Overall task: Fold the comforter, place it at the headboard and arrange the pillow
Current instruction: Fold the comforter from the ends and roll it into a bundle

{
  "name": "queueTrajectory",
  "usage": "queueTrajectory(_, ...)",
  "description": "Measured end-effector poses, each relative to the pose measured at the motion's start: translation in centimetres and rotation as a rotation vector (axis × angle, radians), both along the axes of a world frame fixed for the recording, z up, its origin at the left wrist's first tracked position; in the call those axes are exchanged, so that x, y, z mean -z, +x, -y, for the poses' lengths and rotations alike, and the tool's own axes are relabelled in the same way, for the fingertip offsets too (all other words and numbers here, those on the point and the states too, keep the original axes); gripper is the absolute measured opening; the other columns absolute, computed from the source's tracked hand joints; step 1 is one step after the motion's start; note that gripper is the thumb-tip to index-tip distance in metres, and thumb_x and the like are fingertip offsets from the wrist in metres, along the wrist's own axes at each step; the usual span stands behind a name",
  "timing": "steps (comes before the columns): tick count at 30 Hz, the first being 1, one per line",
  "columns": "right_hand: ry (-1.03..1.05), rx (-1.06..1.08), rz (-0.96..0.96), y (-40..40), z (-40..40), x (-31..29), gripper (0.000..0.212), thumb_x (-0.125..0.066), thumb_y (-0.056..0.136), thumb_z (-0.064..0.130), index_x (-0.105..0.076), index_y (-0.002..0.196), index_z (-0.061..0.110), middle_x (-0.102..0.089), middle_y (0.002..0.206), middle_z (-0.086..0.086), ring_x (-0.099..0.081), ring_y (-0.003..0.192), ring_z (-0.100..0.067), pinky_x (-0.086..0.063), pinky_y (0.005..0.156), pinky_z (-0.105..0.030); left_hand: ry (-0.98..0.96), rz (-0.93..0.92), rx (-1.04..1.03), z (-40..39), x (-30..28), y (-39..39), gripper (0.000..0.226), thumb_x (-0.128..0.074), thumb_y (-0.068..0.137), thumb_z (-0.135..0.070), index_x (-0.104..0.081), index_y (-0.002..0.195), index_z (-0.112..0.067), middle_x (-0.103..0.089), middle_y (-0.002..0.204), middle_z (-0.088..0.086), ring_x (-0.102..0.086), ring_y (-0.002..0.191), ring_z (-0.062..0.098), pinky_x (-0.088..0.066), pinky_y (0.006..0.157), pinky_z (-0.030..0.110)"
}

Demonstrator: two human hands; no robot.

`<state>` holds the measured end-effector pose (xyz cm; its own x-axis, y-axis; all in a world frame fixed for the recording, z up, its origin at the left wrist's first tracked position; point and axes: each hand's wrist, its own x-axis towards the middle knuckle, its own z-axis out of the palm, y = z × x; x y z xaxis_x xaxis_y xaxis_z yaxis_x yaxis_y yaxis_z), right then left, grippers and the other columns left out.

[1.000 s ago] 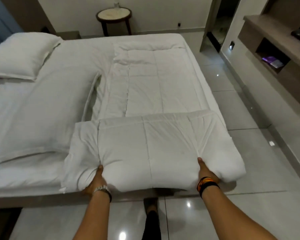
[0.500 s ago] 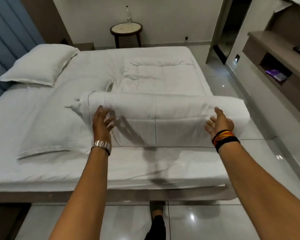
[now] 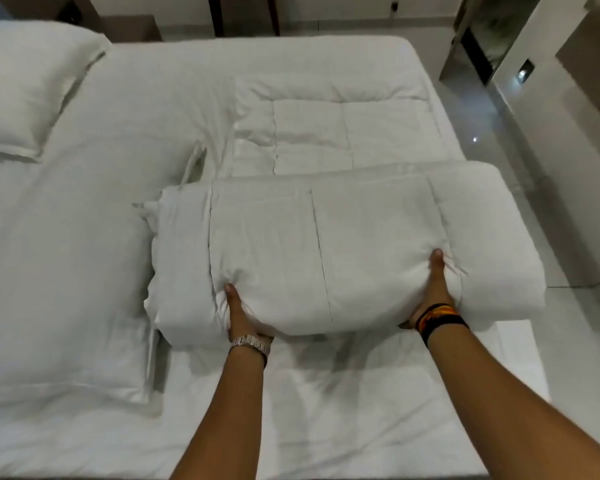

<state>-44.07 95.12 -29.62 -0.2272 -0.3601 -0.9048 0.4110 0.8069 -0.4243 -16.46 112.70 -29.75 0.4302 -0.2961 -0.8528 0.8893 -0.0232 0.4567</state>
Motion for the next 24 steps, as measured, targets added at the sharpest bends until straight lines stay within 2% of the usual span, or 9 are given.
queueTrajectory(3, 0.062, -0.045, -0.046, 0.8, 2.9, 3.7, 0.179, -0.079, 0.001, 0.095, -0.029, 0.162, 0.033, -0.040, 0.164, -0.002, -0.044, 0.144, -0.041, -0.037, 0.115, -0.066, 0.124, 0.052, -0.107, 2.3, 2.3, 0.7, 0.081, -0.087, 0.059, -0.072, -0.064, 0.124, -0.030, -0.071, 0.125, 0.001, -0.069, 0.113, 0.026, -0.058, 0.088, 0.044)
queueTrajectory(6, -0.003, -0.062, -0.120, 0.6, 2.9, 6.3, 0.173, -0.084, 0.009, 0.090, -0.032, 0.162, 0.026, -0.050, 0.156, -0.002, -0.055, 0.133, -0.035, -0.047, 0.110, -0.055, 0.281, -0.015, -0.219, 2.9, 4.4, 1.3, 0.136, -0.093, 0.039, -0.075, -0.040, 0.152, -0.018, -0.058, 0.143, 0.004, -0.064, 0.119, 0.028, -0.054, 0.084, 0.041)
queueTrajectory(7, -0.025, -0.033, -0.144, 0.0, 2.8, 7.6, 0.175, -0.086, 0.007, 0.089, -0.033, 0.161, 0.027, -0.052, 0.155, 0.000, -0.058, 0.130, -0.033, -0.050, 0.107, -0.053, 0.332, -0.002, -0.237, 2.9, 4.6, 1.3, 0.141, -0.093, 0.041, -0.073, -0.035, 0.155, -0.015, -0.054, 0.147, 0.005, -0.063, 0.122, 0.028, -0.053, 0.085, 0.041)
queueTrajectory(10, -0.118, 0.071, -0.184, -0.9, 1.7, 9.3, 0.167, -0.093, 0.005, 0.081, -0.043, 0.154, 0.027, -0.061, 0.144, 0.003, -0.065, 0.121, -0.030, -0.052, 0.106, -0.055, 0.316, 0.046, -0.211, 2.9, 4.0, 1.0, 0.114, -0.095, 0.057, -0.061, -0.046, 0.147, -0.011, -0.062, 0.137, 0.004, -0.067, 0.111, 0.023, -0.051, 0.065, 0.028)
queueTrajectory(12, -0.169, 0.081, -0.161, 0.1, -0.1, 6.4, 0.140, -0.100, 0.020, 0.072, -0.052, 0.144, 0.028, -0.067, 0.134, 0.004, -0.068, 0.114, -0.029, -0.054, 0.103, -0.059, 0.304, 0.083, -0.168, 2.7, 3.1, 0.9, 0.085, -0.094, 0.065, -0.053, -0.061, 0.131, -0.012, -0.070, 0.124, 0.001, -0.069, 0.095, 0.018, -0.047, 0.053, 0.026)
queueTrajectory(14, -0.221, 0.082, -0.120, 0.1, -1.8, 3.8, 0.109, -0.102, 0.032, 0.060, -0.061, 0.127, 0.029, -0.072, 0.126, 0.002, -0.071, 0.108, -0.029, -0.057, 0.098, -0.058, 0.292, 0.124, -0.118, 1.7, 1.4, 0.4, 0.075, -0.093, 0.068, -0.050, -0.064, 0.125, -0.011, -0.071, 0.118, 0.000, -0.068, 0.090, 0.017, -0.051, 0.059, 0.026)
queueTrajectory(16, -0.232, 0.079, -0.104, -0.4, -3.6, 2.0, 0.096, -0.102, 0.031, 0.057, -0.064, 0.114, 0.029, -0.074, 0.122, 0.001, -0.073, 0.105, -0.028, -0.059, 0.098, -0.055, 0.270, 0.143, -0.126, -0.3, 0.5, 0.0, 0.083, -0.095, 0.063, -0.052, -0.063, 0.128, -0.011, -0.071, 0.121, 0.001, -0.069, 0.096, 0.018, -0.055, 0.073, 0.030)
queueTrajectory(21, -0.242, 0.081, -0.134, -5.4, -12.5, 0.2, 0.111, -0.102, 0.027, 0.060, -0.071, 0.126, 0.020, -0.075, 0.122, -0.002, -0.073, 0.104, -0.028, -0.058, 0.101, -0.050, 0.276, 0.086, -0.170, -9.1, -0.9, -5.1, 0.110, -0.099, 0.051, -0.056, -0.052, 0.139, -0.010, -0.066, 0.129, 0.003, -0.068, 0.109, 0.024, -0.056, 0.093, 0.040)
queueTrajectory(24, -0.246, 0.100, -0.174, -9.1, -20.2, -0.6, 0.099, -0.103, 0.054, 0.045, -0.061, 0.139, 0.018, -0.068, 0.134, -0.002, -0.069, 0.114, -0.029, -0.056, 0.106, -0.051, 0.251, 0.059, -0.194, -17.5, 0.6, -8.6, 0.127, -0.100, 0.042, -0.061, -0.046, 0.146, -0.012, -0.062, 0.135, 0.001, -0.066, 0.115, 0.024, -0.053, 0.103, 0.043)
